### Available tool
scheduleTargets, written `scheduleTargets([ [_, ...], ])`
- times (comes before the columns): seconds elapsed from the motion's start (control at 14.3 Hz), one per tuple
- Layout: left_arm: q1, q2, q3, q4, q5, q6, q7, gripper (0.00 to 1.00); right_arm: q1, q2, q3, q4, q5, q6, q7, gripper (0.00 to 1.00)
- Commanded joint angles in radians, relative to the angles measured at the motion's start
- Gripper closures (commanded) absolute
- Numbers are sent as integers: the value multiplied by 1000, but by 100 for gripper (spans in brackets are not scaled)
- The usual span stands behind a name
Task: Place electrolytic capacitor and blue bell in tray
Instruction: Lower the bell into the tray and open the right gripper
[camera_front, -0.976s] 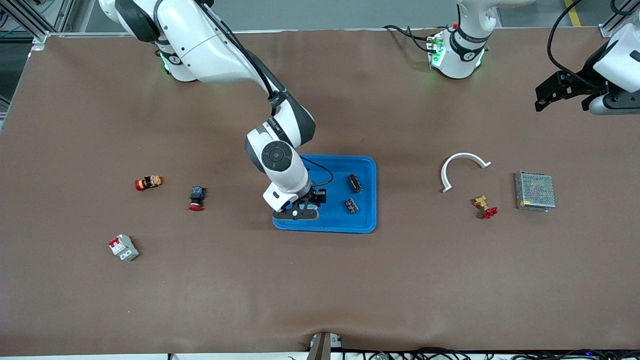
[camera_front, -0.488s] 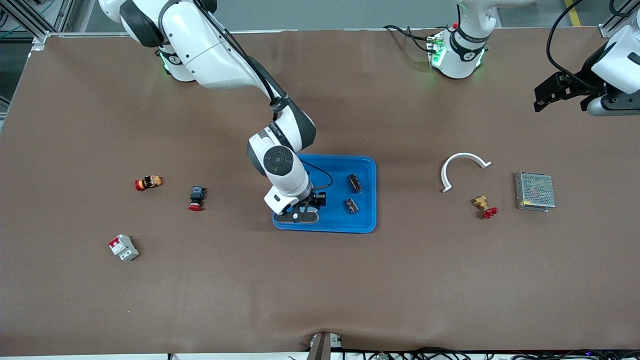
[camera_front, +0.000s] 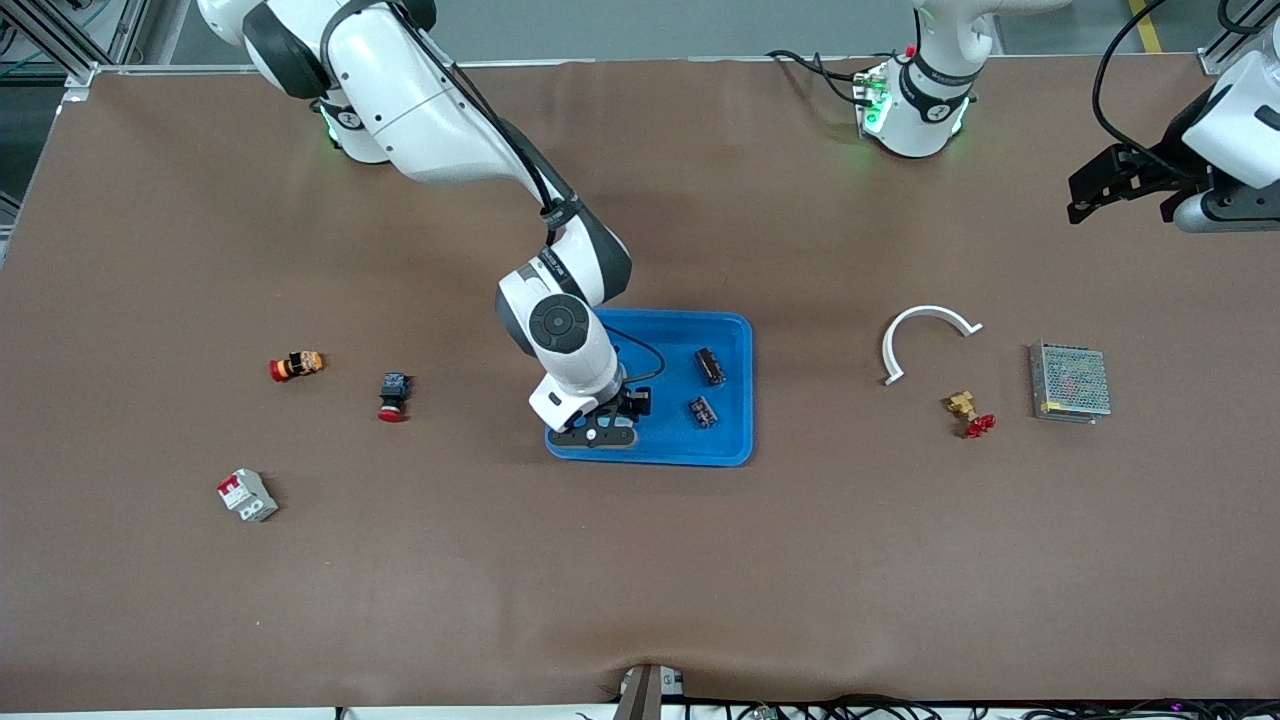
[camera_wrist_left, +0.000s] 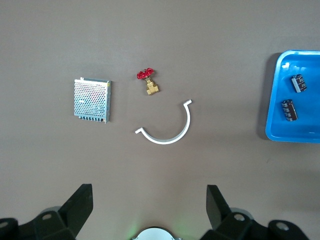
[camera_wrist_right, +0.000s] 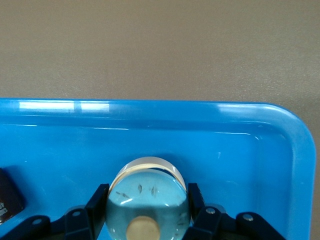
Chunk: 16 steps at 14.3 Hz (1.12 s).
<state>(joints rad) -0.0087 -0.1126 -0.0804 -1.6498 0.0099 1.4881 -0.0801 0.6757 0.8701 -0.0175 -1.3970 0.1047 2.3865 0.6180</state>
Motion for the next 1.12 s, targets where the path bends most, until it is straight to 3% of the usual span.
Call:
scheduleTargets([
  [0.0, -5, -4, 4, -1, -5, 0, -9, 0, 13, 23, -12, 33, -33, 0, 26, 44],
  [0.28, -5, -4, 4, 1, -5, 1, -9, 0, 13, 24, -12, 33, -34, 8, 26, 39],
  [0.56, -5, -4, 4, 5, -5, 3, -9, 0, 13, 23, -12, 33, -36, 8, 25, 0],
  [0.91, -5, -6, 4, 8, -5, 1, -7, 0, 5, -16, -10, 27, -33, -13, 12, 0],
  [1.05, -5, -7, 4, 8, -5, 0, -7, 0, 1, -74, -9, 23, -31, -109, 9, 0],
])
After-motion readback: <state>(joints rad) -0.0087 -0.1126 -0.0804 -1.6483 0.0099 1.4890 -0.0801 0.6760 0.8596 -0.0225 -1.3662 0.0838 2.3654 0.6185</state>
